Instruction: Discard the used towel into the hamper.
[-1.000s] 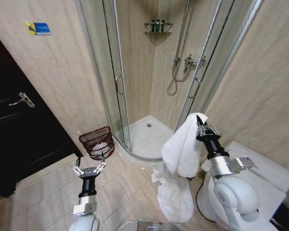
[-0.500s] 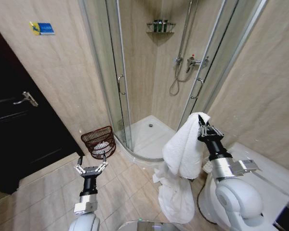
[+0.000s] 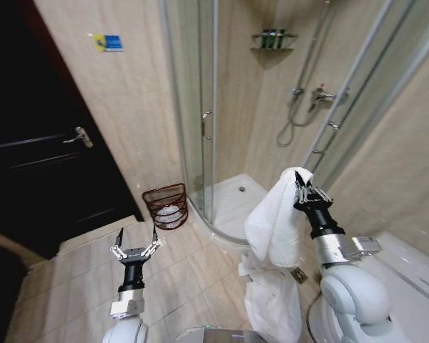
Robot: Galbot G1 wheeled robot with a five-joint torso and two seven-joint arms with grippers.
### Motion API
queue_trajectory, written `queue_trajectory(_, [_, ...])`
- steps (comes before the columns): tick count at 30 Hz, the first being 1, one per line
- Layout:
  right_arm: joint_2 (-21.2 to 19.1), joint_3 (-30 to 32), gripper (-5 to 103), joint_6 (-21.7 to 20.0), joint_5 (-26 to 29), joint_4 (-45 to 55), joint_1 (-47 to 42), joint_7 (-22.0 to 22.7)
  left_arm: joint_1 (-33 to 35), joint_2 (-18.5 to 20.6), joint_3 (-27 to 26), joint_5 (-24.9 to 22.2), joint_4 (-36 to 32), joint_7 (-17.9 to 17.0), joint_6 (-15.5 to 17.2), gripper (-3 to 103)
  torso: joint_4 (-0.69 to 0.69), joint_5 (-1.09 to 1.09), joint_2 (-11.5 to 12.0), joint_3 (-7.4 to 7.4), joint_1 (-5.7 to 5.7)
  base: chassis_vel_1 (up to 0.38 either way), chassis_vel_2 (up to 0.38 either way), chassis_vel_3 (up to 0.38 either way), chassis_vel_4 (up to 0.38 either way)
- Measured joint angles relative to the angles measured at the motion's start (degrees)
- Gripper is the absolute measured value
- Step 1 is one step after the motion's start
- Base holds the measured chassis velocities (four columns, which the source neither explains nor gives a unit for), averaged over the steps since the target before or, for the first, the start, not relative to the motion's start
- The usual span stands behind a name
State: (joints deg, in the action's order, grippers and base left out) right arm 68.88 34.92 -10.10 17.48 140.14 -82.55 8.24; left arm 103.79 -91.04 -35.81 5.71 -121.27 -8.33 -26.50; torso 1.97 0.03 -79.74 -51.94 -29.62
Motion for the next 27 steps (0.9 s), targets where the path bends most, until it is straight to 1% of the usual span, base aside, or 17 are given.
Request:
queue_trajectory(7, [0.22,-0.25,3,0.05,-0.23,-0.06,-0.26,-0.03,-0.05,-0.12,0.03,0.25,0.13,-0.33,-0.63,100,0.02,-0.06,0.0,0.0,-0.01,0.171,0.158,0.056,0.043])
queue_trajectory(9, [0.23,-0.32,3,0.06,-0.23,-0.06,-0.24,-0.03,-0.16,-0.17,0.07,0.66,0.27,-0.8,-0.9,100,0.02,-0.02,0.0,0.0,0.01,0.138,0.116,-0.015,-0.009])
queue_trajectory(11, [0.24,-0.34,3,0.07,-0.25,-0.05,-0.25,-0.06,-0.16,-0.19,0.13,0.79,0.39,-0.96,-1.03,100,0.02,-0.04,0.0,0.0,0.01,0.111,0.092,-0.063,-0.018])
queue_trajectory(15, [0.28,-0.39,3,0.12,-0.36,0.0,-0.46,-0.18,-0.15,-0.36,0.34,0.98,0.51,-1.12,-1.35,100,0.0,-0.03,0.0,0.0,0.01,0.064,0.075,-0.053,-0.04])
queue_trajectory(21, [0.37,-0.52,3,0.17,-0.64,0.0,-0.63,-0.38,-0.4,-0.38,0.39,1.3,0.72,-2.17,-1.69,100,0.0,-0.02,0.0,0.0,0.0,0.035,0.053,-0.032,-0.058])
queue_trajectory(27, [0.37,-0.62,3,0.17,-0.66,-0.08,-0.54,-0.49,-0.47,-0.34,0.33,1.39,0.91,-2.43,-1.72,100,0.0,-0.02,0.0,0.0,0.0,0.035,0.052,-0.037,-0.042])
